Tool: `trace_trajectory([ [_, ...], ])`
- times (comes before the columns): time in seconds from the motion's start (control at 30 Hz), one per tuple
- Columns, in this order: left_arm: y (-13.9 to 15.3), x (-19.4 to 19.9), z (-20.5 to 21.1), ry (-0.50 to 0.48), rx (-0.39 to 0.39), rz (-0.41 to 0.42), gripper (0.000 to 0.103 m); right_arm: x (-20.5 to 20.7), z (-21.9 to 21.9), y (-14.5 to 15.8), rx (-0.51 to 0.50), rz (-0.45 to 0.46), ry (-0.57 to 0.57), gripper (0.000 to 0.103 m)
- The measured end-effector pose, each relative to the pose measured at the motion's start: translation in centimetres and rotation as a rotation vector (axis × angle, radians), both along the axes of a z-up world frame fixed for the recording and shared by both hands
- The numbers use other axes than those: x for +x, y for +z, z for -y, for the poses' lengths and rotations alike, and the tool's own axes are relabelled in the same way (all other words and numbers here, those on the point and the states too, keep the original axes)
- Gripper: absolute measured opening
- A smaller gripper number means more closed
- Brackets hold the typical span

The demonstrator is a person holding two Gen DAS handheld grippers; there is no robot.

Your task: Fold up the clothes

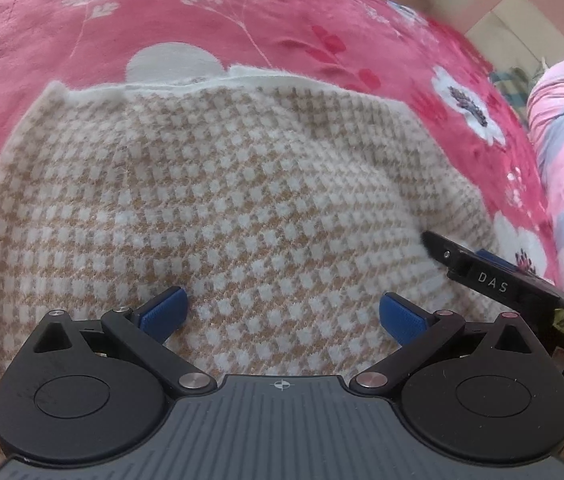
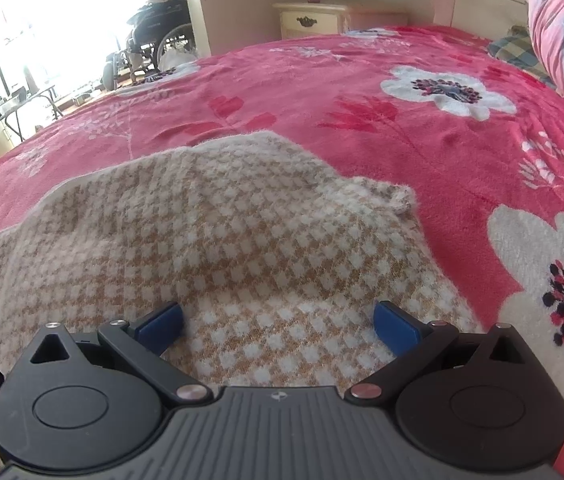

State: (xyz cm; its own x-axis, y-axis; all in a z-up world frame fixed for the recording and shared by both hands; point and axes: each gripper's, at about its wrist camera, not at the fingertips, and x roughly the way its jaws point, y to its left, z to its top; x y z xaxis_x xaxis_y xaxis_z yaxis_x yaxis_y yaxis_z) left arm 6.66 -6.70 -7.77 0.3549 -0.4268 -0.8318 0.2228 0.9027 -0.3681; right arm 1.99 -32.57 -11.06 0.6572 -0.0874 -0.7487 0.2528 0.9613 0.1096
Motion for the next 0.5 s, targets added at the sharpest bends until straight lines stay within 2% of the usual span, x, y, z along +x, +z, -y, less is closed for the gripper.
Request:
trace_trajectory([
  [0.13,-0.2,0.1,-0.8,0.03,-0.05,-0.003,0.103,0.1,0.1,0.1,0.003,-0.004,0.008,0.103],
  [0.3,-0.4,0.0,-2.0,0.134,-0.137,-0.01,0.103,0.0,0.2,0.1,0.01,0.001,0.013,0.103],
  [0.5,0.0,0.0,-0.6,0.048,-0.05,0.009,0.103,0.1,0.3,0.0,0.007,-0.001,0.033,0.103],
])
